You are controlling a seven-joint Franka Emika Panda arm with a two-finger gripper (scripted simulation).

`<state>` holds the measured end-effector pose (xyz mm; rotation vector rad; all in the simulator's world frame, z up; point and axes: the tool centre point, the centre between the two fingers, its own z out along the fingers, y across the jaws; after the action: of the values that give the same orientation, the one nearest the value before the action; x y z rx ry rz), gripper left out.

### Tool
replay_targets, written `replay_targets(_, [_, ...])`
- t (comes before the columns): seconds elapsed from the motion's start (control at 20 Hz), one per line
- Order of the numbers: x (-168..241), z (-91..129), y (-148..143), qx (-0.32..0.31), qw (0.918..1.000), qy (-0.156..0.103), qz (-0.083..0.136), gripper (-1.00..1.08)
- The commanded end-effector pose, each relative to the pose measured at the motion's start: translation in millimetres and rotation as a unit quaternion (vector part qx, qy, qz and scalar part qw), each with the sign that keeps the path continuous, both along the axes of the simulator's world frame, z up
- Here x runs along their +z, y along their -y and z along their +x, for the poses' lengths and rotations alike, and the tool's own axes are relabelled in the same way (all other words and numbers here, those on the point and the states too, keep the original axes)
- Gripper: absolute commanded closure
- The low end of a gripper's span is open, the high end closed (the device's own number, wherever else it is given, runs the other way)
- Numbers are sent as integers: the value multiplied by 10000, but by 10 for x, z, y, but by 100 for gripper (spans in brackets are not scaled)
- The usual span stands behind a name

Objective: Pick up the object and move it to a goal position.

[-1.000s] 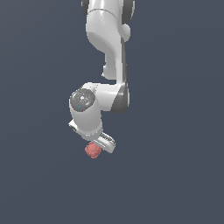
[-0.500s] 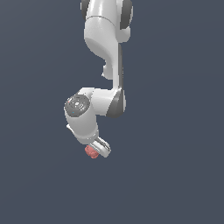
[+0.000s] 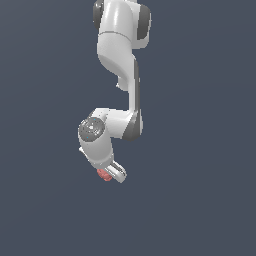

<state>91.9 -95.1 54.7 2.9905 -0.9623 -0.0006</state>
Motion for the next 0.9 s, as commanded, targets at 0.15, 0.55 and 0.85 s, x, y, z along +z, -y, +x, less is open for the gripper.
replay_targets(0.15, [-166, 4, 1, -8, 10000, 2, 0, -92])
replay_targets(0.55, [-153, 13, 4, -8, 10000, 2, 0, 108])
replay_targets(0.85, [-153, 12, 3, -8, 10000, 2, 0, 108])
